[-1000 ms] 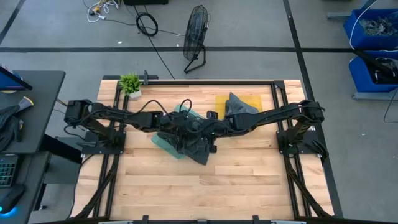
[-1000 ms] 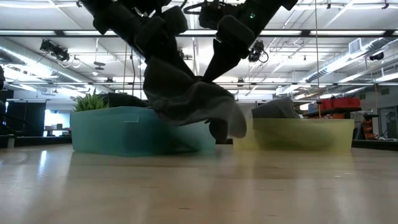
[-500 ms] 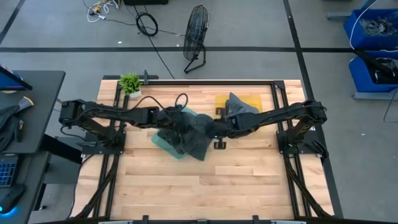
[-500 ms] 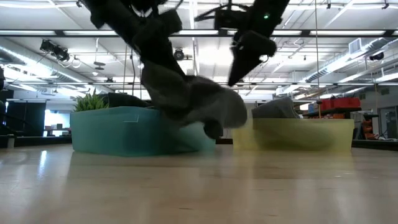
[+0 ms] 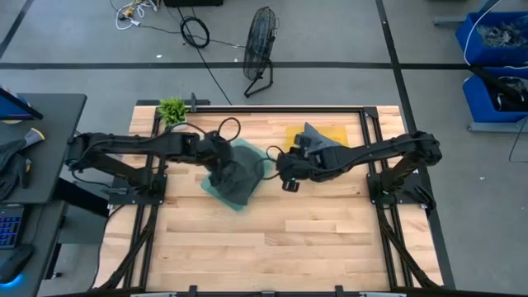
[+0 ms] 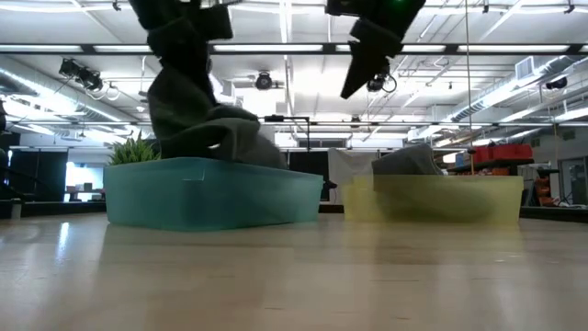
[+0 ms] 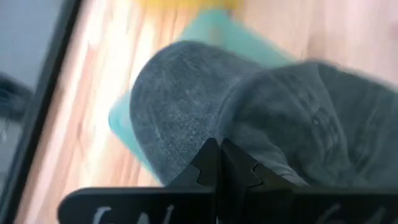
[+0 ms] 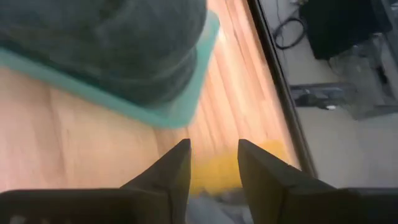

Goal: Pick & Place hat
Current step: Put the black cap into the green bin

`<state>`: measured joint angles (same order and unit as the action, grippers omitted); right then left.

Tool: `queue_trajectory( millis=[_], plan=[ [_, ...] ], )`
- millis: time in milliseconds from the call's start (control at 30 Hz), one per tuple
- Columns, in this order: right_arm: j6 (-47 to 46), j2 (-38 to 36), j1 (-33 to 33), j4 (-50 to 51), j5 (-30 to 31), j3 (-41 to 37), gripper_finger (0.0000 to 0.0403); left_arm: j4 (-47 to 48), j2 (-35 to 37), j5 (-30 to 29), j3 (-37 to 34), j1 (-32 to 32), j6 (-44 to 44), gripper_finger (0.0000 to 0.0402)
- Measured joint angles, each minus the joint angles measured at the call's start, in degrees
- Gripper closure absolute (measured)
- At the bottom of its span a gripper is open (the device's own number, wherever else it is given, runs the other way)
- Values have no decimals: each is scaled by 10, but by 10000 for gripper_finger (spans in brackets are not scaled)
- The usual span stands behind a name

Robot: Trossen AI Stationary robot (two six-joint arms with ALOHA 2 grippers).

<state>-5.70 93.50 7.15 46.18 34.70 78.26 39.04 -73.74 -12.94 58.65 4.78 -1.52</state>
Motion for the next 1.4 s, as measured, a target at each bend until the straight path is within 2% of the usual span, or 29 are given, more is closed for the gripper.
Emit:
queue_trajectory(
  millis=[200,400,533,700,833,933,1067,1267,1400],
  plan=[
    [9,9,-27,-91,-88,0,290,13,-18,-1,-1,3,4,395],
    [74,43,-46,-123,-208,-1,350,-15,-21,-54,-1,3,-64,397],
    [107,84,-49,-168,-293,-1,394,-19,-26,-54,0,3,-66,395],
    [112,130,-49,-261,-303,-1,394,-29,-67,-24,0,3,-46,397],
    [122,142,-50,-271,-303,-1,399,-47,-120,-19,0,-2,-42,393],
    [114,149,-51,-273,-303,-1,399,-97,-147,-16,1,-5,-25,394],
    [109,158,-58,-261,-301,-1,401,-153,-163,-8,1,-5,42,396],
    [107,177,-68,-234,-302,0,401,-160,-163,-7,0,-5,179,378],
    [109,182,-70,-240,-289,0,402,-157,-169,7,-1,-5,198,372]
  ],
)
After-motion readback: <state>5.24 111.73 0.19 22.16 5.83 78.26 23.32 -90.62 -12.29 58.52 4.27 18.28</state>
